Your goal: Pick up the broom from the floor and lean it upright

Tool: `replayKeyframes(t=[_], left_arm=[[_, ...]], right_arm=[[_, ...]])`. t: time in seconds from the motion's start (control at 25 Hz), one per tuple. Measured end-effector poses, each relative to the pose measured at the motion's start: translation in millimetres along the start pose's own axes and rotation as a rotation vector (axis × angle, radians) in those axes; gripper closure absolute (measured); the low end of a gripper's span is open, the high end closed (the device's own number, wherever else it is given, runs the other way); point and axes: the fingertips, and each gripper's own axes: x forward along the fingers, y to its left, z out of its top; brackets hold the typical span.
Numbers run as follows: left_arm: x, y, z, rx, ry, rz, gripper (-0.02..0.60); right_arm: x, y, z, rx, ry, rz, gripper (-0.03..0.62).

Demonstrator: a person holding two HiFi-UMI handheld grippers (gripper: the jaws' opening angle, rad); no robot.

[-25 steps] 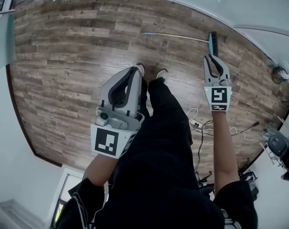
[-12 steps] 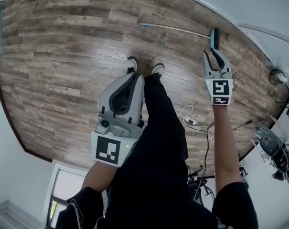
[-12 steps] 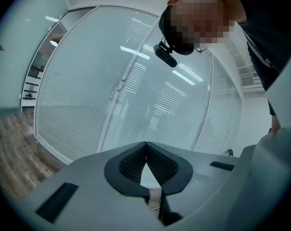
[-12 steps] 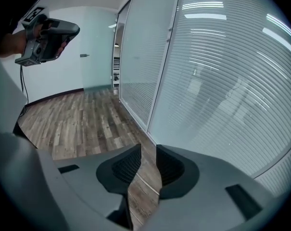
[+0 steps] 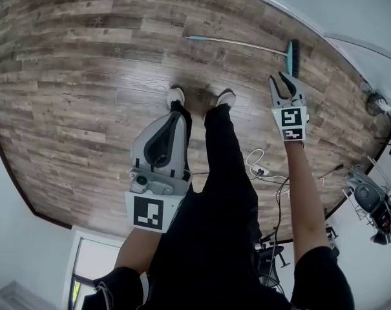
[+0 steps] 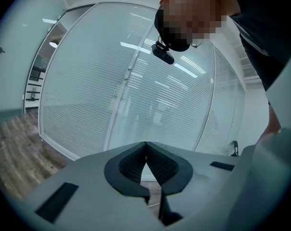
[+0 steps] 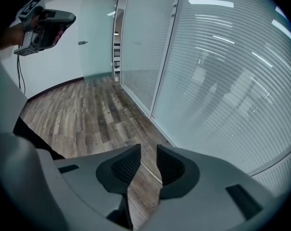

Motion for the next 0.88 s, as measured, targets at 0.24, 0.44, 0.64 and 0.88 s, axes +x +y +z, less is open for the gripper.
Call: replayKeyframes(t=[0.24,0.44,0.64,0.88], left_arm=[[40,-4,-66,0.010,0.005,-0.019,0.563],[68,-5,-120,0.045,0.020,-0.041,0.563],[94,-5,-182,0.090,0.080,-0.064,0.563],[118,10,-252,-0.013,0.137,0.000,0.563]], right_arm=[[62,11,-28,-0.104,-0.022,0.038,0.497],[118,6,-81,-0.118,0.007,0.055,0.487],[164,2,-125,-0.108,0.023,0.056,0.485],[212,2,-166,-0.139,0.045,0.144,0.485]])
